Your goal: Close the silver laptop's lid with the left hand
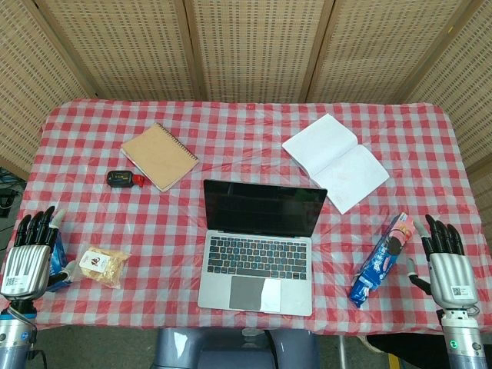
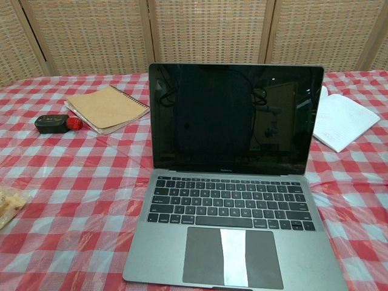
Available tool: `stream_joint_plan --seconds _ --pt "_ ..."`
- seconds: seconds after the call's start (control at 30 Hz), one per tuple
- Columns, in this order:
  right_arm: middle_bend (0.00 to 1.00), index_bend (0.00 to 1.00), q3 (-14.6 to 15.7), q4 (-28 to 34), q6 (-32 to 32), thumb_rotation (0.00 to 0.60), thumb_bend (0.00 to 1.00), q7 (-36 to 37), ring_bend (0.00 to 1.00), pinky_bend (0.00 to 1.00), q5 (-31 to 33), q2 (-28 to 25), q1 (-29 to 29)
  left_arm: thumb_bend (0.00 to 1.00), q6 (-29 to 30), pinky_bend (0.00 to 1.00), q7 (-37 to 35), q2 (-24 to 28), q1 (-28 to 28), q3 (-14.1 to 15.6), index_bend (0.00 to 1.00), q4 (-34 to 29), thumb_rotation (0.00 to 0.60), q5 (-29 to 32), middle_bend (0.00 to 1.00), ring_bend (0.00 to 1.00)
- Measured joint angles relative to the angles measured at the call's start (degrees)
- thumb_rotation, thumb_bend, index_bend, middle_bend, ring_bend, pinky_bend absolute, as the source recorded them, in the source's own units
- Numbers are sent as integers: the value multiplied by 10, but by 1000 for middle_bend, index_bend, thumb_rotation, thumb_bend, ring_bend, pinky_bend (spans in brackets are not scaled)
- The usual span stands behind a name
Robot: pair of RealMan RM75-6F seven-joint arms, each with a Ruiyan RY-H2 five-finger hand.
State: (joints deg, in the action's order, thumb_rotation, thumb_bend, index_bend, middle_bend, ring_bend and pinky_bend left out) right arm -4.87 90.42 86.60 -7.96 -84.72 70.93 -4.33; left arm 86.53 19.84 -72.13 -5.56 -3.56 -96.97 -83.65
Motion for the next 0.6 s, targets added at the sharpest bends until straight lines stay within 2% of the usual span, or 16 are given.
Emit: stream_joint_plan --seconds 0.6 --pt "0 0 7 8 3 600 681 1 0 0 -14 -2 1 205 -1 0 0 3 -2 4 0 -3 600 -6 0 0"
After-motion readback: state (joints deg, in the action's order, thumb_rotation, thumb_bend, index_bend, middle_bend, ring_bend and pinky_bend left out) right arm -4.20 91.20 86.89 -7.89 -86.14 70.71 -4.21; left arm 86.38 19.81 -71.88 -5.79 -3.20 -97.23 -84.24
